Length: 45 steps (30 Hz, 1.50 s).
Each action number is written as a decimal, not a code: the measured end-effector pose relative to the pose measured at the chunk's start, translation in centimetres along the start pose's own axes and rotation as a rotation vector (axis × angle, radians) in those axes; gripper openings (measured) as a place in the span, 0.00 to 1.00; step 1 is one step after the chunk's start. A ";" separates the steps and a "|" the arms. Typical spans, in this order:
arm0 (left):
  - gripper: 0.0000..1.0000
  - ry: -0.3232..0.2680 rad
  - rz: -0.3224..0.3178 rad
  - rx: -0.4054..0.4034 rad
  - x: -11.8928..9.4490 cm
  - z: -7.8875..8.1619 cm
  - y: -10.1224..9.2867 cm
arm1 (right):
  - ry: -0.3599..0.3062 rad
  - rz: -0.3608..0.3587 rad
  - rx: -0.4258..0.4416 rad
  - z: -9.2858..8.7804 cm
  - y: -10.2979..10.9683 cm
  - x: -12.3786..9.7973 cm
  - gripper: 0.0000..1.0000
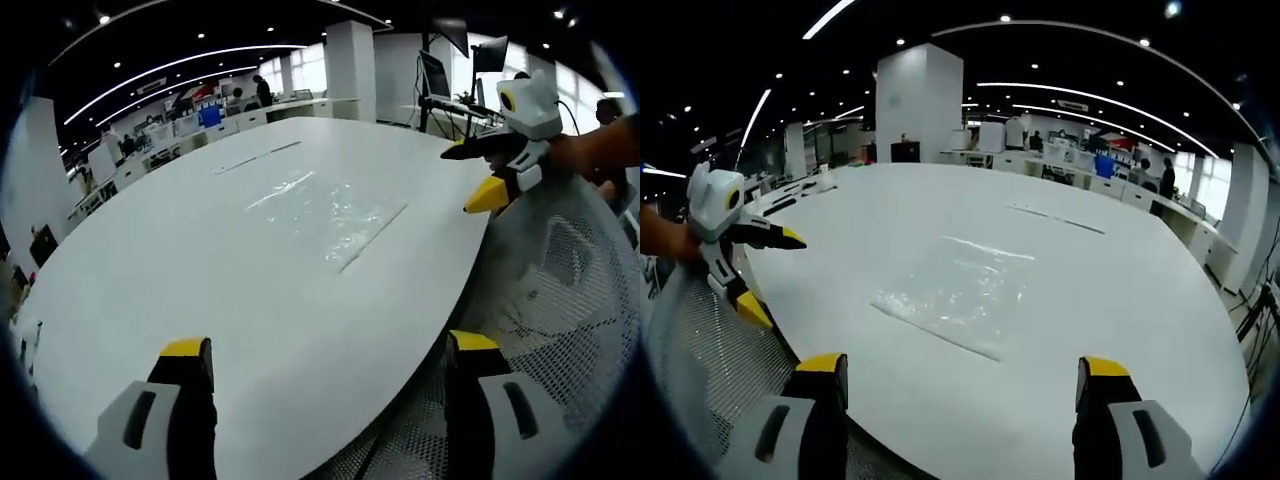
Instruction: Open the resealable bag by pulling the two sides of the seal apart until the entire bag opening is separated and visibly accessible.
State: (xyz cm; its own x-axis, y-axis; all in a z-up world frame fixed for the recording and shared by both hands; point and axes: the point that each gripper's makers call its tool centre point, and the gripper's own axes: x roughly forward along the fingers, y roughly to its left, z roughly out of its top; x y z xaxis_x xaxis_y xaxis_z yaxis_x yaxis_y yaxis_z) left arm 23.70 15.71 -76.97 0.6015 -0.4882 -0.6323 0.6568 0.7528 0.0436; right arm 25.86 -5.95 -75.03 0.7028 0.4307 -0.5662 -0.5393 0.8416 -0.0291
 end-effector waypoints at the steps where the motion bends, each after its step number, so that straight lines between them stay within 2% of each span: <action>1: 0.95 -0.003 0.000 -0.001 0.0 0.0 0.0 | 0.002 0.000 -0.001 -0.1 0.0 0.0 0.94; 31: 0.95 0.009 0.005 -0.002 -0.1 -0.2 0.1 | 0.016 -0.005 -0.014 -0.3 0.0 0.0 0.94; 45: 0.93 0.006 0.011 -0.007 -0.1 -0.1 0.2 | 0.003 0.006 -0.006 0.0 0.0 0.1 0.94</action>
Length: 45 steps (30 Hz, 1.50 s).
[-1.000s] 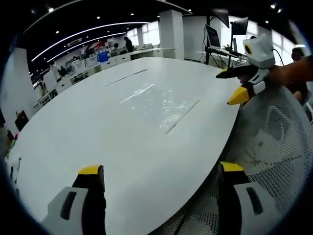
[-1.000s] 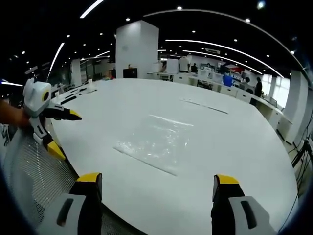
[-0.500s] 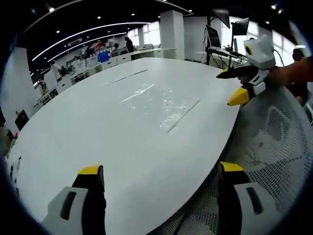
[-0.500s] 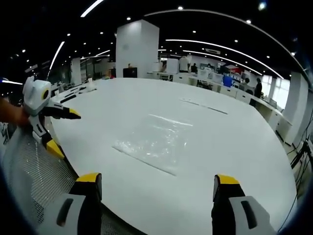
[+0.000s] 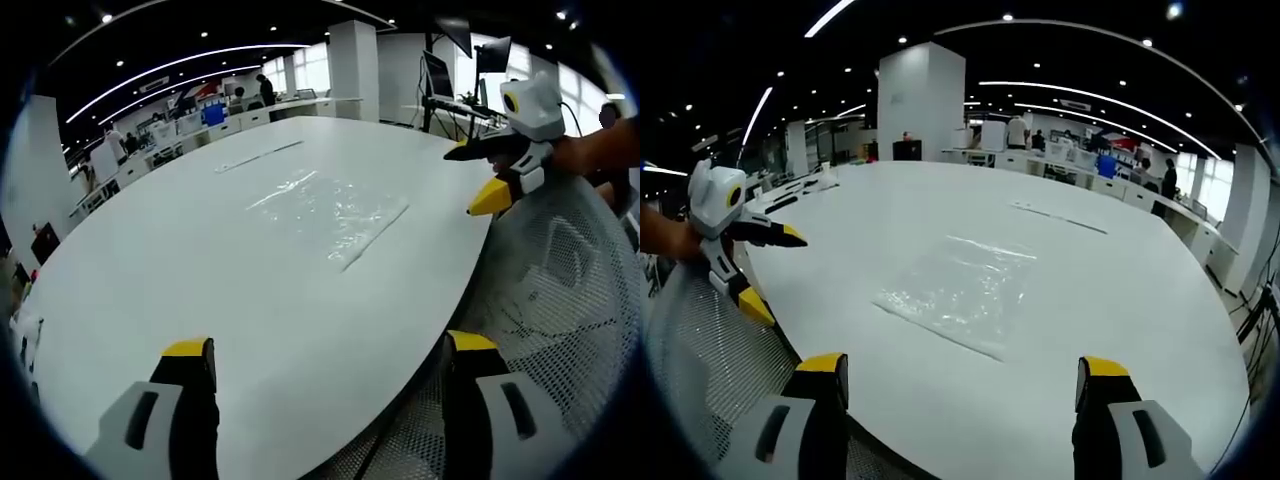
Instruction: Open the resealable bag by pulling the two sides of the seal apart until the entire bag opening is separated and visibly accessible.
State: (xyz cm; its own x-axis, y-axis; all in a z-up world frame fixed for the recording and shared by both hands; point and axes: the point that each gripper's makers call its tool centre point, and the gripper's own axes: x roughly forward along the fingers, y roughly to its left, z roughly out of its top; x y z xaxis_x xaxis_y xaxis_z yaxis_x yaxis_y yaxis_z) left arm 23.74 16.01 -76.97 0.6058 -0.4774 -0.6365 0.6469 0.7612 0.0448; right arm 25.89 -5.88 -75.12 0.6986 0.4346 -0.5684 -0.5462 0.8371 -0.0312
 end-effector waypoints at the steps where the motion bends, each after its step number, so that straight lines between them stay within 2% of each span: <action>1: 0.93 0.001 -0.002 0.003 0.0 0.0 -0.1 | -0.001 0.000 0.001 0.0 0.0 0.0 0.94; 20: 0.92 0.011 -0.004 0.001 -0.1 -0.2 0.0 | -0.012 -0.005 -0.015 0.4 0.1 -0.3 0.94; 27: 0.92 0.017 -0.002 0.014 -0.2 -0.3 0.0 | 0.012 0.018 -0.027 0.4 0.4 -0.1 0.94; 31: 0.92 0.018 0.001 0.028 -0.3 -0.2 0.0 | 0.017 0.050 -0.021 0.7 0.6 -0.2 0.92; 33: 0.92 0.016 0.007 0.024 -0.3 -0.1 0.2 | 0.006 0.062 -0.051 1.1 0.6 -0.2 0.86; 40: 0.90 0.024 0.020 0.022 -0.4 0.0 0.5 | 0.017 0.103 -0.071 1.5 0.3 0.6 0.85; 45: 0.89 0.047 0.023 0.039 -0.4 -0.1 0.9 | 0.028 0.147 -0.059 1.8 0.2 1.3 0.80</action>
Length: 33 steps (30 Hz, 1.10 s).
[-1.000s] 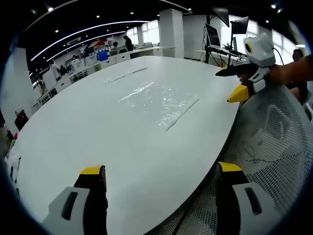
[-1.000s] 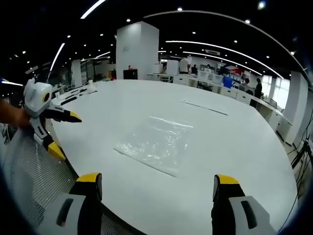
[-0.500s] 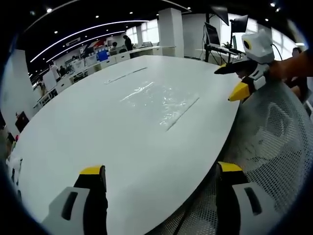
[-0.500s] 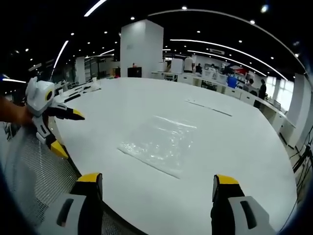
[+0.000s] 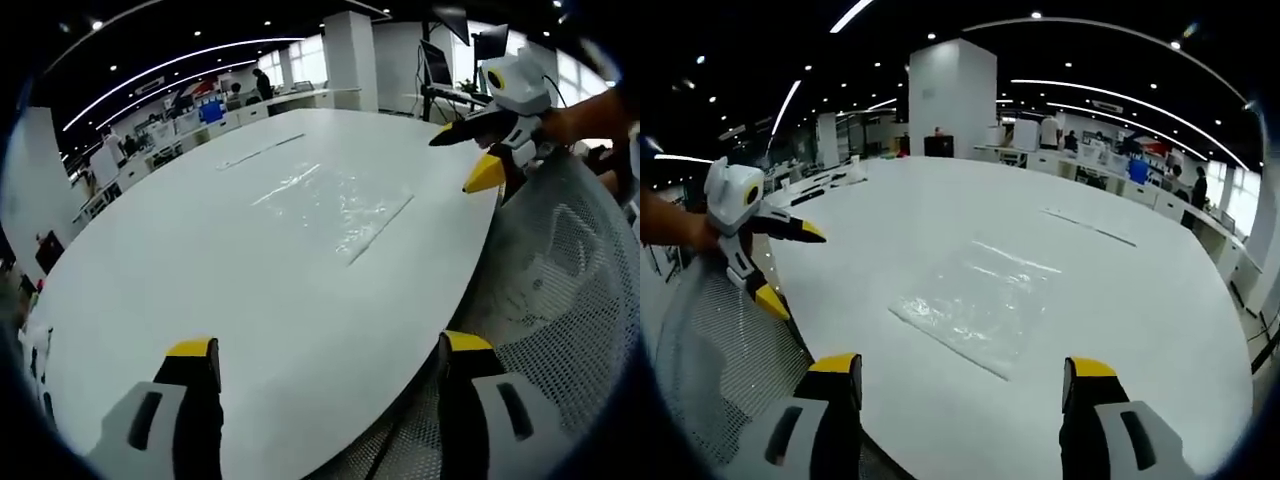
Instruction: Open the resealable bag by pulling the two sides of the seal apart until the entire bag opening is separated and visibly accessible.
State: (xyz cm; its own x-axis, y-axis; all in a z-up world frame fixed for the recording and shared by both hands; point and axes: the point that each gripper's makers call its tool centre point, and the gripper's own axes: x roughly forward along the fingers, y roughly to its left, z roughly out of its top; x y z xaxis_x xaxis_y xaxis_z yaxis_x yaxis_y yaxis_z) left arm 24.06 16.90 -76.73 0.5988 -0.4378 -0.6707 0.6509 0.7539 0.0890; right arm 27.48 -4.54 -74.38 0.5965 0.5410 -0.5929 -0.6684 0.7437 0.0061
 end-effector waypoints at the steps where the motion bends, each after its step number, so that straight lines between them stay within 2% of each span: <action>1: 0.88 0.003 0.001 -0.007 0.0 0.0 0.2 | -0.001 0.003 -0.002 0.0 0.0 0.0 0.78; 4: 0.88 0.006 -0.009 -0.020 -0.1 0.3 0.2 | 0.007 0.024 -0.015 0.1 0.0 0.5 0.77; 7: 0.86 0.010 -0.020 0.002 -0.1 0.6 0.1 | 0.015 0.053 -0.041 0.2 0.1 0.9 0.72; 11: 0.86 0.014 -0.036 0.021 -0.1 1.0 -0.2 | 0.068 0.093 -0.065 -0.3 0.5 1.6 0.67; 15: 0.86 0.021 -0.051 0.032 -0.1 1.1 -0.7 | 0.086 0.124 -0.092 -0.4 0.9 2.1 0.65; 20: 0.85 0.031 -0.060 0.036 -0.1 1.4 -1.2 | 0.125 0.152 -0.112 -1.1 1.3 2.9 0.59; 24: 0.85 0.024 -0.064 0.031 -0.2 1.7 -1.4 | 0.149 0.155 -0.161 -1.3 1.2 3.8 0.51; 30: 0.82 0.026 -0.063 0.037 -0.3 1.9 -1.4 | 0.143 0.167 -0.126 -0.9 0.7 4.9 0.38; 33: 0.81 0.033 -0.063 0.043 -0.4 1.9 -1.5 | 0.156 0.177 -0.104 -1.0 0.4 5.4 0.35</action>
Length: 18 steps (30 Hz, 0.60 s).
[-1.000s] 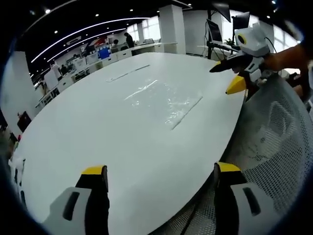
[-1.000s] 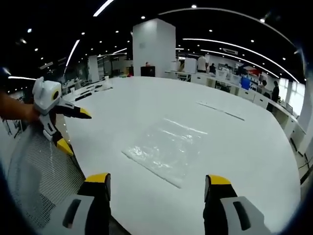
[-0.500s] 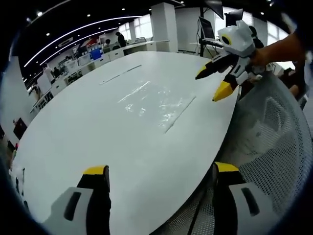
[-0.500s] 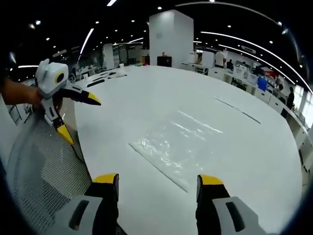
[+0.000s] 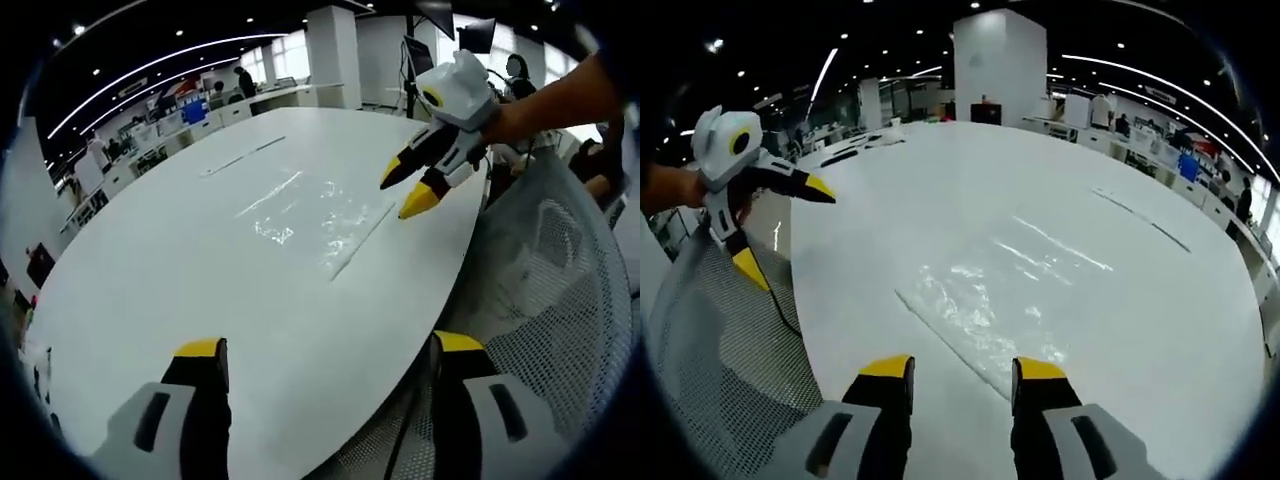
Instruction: Open the resealable bag by pulling the two sides of the seal apart until the entire bag opening is separated and visibly accessible.
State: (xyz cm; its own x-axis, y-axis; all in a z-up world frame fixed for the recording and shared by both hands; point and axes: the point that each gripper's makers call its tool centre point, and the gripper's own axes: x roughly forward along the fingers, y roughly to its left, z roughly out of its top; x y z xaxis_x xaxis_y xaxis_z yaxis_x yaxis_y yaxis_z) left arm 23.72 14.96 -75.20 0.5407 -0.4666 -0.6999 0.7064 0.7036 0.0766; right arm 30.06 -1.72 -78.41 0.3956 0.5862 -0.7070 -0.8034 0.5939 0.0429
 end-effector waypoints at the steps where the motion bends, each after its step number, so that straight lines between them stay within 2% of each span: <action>1: 0.81 0.006 -0.001 0.006 0.0 -0.1 0.0 | 0.008 0.006 0.007 -0.1 0.0 0.2 0.32; 5: 0.79 0.013 -0.004 0.011 0.1 0.0 -0.2 | 0.080 0.048 -0.012 -0.8 0.1 0.9 0.28; 11: 0.77 0.015 -0.011 0.011 0.3 0.4 -0.4 | 0.083 0.044 -0.039 -0.6 -0.3 1.5 0.27; 13: 0.76 0.018 -0.018 0.013 0.4 0.4 -0.6 | 0.108 0.044 -0.042 -1.1 -0.5 1.9 0.26; 16: 0.76 0.026 -0.017 0.022 0.6 0.3 -0.7 | 0.136 0.063 -0.091 -1.7 -0.5 2.0 0.14; 18: 0.76 0.028 -0.016 0.012 0.7 0.3 -0.7 | 0.152 0.066 -0.100 -2.0 -0.6 2.0 0.10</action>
State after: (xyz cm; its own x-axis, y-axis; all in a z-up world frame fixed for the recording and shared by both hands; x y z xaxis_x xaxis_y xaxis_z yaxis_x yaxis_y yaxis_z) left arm 23.73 13.99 -75.48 0.5162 -0.4623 -0.7209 0.7203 0.6898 0.0735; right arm 30.45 -2.05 -81.25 0.2748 0.5279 -0.8036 -0.8688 0.4944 0.0277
